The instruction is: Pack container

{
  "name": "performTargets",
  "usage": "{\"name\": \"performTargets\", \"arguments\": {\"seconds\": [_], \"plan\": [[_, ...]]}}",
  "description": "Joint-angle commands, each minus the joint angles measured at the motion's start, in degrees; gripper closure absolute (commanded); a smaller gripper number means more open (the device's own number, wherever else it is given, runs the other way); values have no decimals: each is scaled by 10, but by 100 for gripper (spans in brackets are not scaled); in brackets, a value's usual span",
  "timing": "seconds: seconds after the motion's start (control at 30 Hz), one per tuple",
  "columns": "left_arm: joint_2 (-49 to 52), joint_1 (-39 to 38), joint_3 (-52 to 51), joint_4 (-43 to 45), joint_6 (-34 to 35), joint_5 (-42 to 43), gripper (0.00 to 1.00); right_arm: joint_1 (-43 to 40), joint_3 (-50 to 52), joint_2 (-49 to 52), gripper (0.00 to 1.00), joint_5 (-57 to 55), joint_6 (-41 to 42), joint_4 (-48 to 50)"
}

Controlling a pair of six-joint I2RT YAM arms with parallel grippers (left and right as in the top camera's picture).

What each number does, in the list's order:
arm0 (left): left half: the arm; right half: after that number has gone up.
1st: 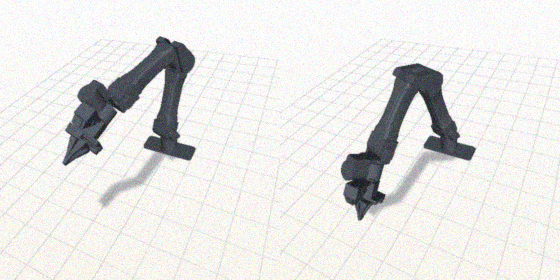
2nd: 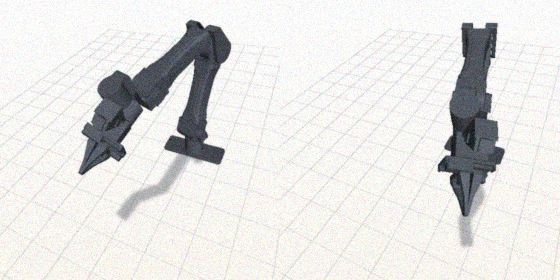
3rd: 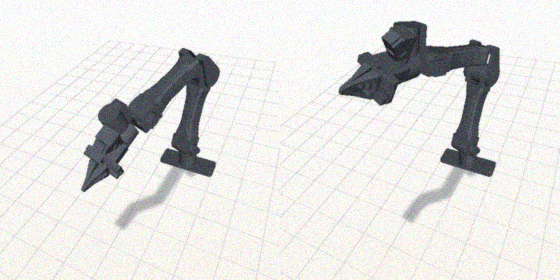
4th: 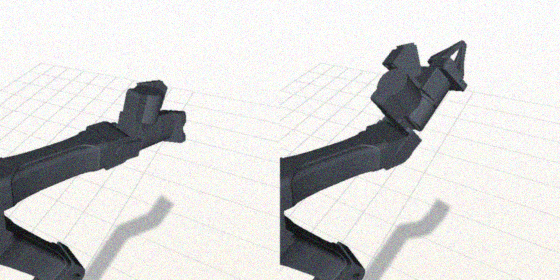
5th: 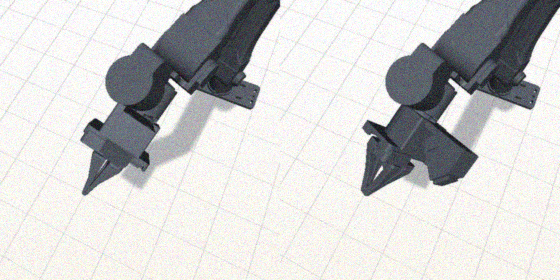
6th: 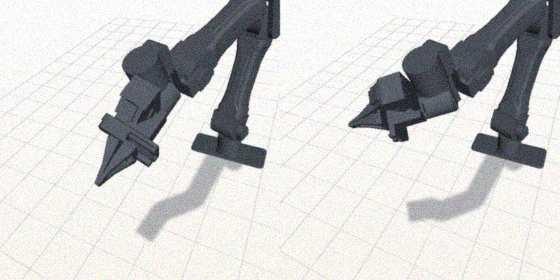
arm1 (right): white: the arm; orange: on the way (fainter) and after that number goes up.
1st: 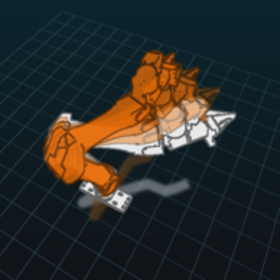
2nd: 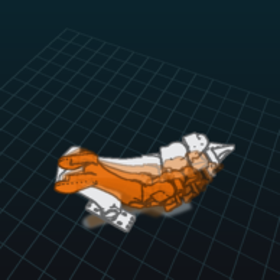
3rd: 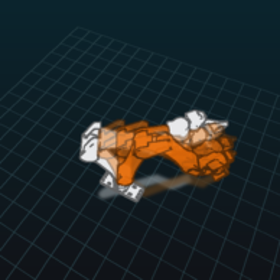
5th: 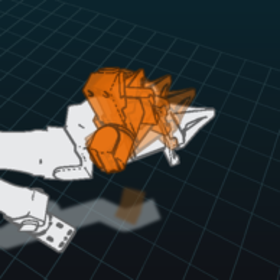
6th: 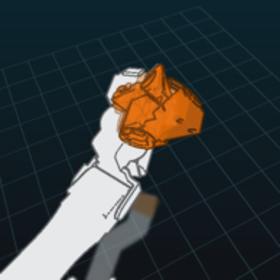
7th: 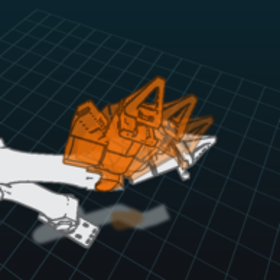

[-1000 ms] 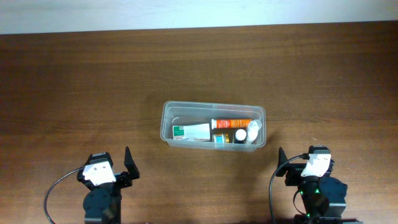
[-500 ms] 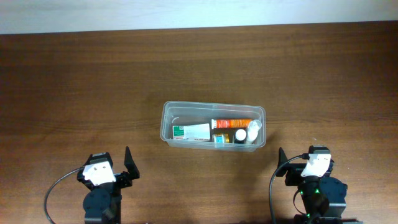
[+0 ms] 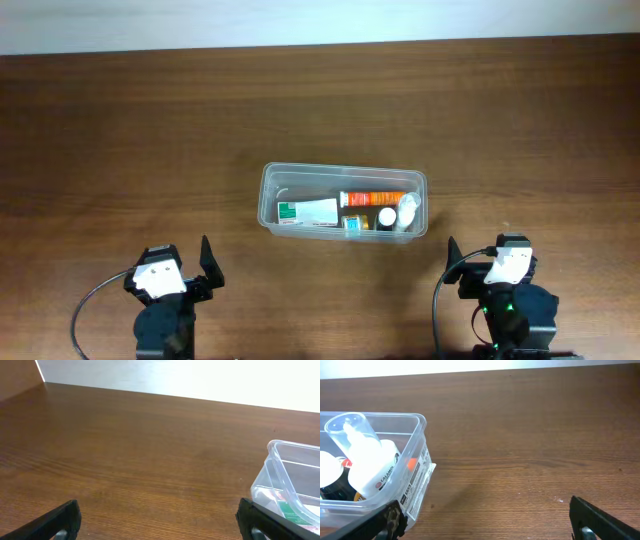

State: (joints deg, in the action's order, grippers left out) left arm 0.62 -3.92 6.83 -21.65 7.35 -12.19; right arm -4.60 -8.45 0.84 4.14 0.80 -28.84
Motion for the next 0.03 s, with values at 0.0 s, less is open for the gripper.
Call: {"name": "performTargets", "arguments": {"seconds": [0.0], "plan": [[-3, 4, -3, 1, -1, 4, 0, 4, 5, -5, 2, -2, -6, 2]]}}
